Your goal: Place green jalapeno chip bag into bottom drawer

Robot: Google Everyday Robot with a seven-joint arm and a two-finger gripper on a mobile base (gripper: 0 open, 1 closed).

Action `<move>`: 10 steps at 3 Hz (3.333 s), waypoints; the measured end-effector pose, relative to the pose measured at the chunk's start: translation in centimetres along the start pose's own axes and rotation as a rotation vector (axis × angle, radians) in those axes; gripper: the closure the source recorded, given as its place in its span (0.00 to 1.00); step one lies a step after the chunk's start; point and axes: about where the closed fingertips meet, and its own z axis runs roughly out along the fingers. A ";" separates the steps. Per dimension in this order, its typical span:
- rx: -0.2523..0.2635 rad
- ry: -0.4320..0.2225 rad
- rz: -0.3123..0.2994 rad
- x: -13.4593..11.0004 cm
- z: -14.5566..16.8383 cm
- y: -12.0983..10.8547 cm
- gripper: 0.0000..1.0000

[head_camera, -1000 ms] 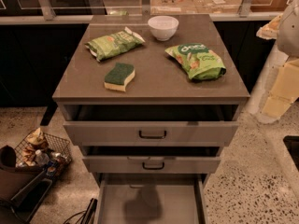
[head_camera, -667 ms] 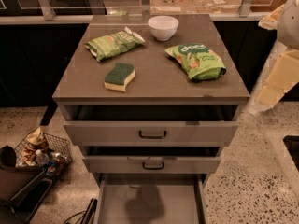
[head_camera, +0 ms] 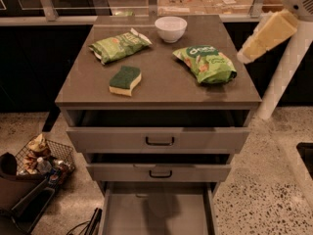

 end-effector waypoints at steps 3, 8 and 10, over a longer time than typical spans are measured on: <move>0.096 -0.486 0.117 -12.6 4.4 -9.7 0.00; -0.144 -0.543 0.136 -21.8 19.7 6.6 0.00; -0.144 -0.523 0.125 -22.5 20.5 7.1 0.00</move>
Offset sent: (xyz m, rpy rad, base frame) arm 0.1768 0.1203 0.0917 0.5947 -0.2809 0.2214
